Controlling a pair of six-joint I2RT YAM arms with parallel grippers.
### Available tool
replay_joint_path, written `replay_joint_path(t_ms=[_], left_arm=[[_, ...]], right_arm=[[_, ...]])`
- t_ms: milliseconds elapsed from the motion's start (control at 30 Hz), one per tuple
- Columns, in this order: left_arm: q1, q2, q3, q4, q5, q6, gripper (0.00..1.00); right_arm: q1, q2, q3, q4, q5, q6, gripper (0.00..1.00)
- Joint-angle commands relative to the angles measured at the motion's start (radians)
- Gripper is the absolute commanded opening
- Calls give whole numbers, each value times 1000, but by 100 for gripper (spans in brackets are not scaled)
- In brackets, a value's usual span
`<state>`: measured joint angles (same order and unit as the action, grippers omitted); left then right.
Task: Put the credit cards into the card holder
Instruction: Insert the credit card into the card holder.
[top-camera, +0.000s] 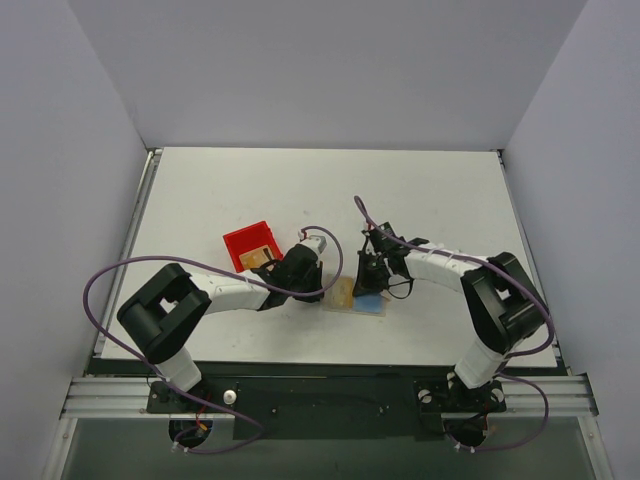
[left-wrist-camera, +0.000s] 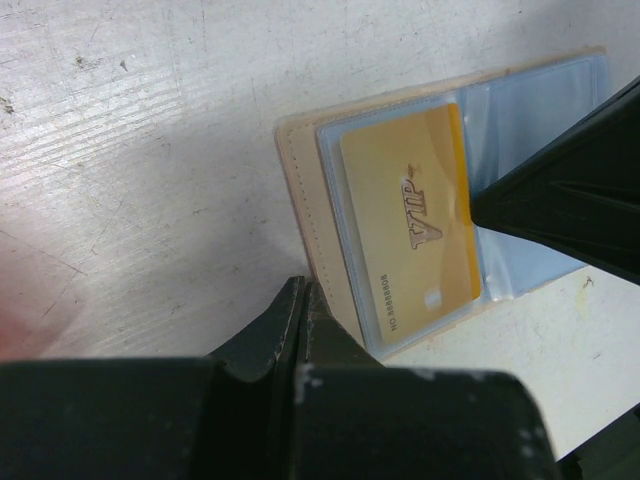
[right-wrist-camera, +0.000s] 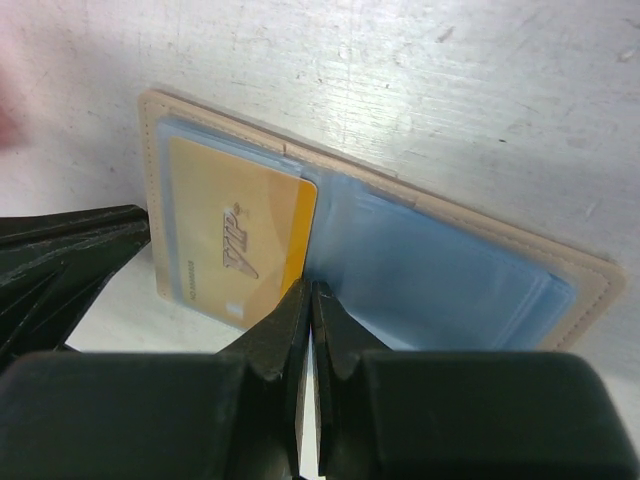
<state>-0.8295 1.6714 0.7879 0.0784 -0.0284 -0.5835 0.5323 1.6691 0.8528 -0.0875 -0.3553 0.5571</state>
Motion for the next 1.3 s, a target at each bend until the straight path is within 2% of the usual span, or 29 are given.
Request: replay_joint_path(t_ms=[0,600,1067,1267], left_arm=[[-10,24,2,11,15,-4,0],[-13,25,5,8,18,-6,0],[-19,22,-1,12,16,-12,0],[-19,24,-1,11,15,-10,0]], right_arm=[[21,30,22,-3,-2,-6,0],[12,34,-8,78,-114,13,0],[-35,27,-87,290,-246,56,0],[-51,-29,-115,322,-261,55,0]])
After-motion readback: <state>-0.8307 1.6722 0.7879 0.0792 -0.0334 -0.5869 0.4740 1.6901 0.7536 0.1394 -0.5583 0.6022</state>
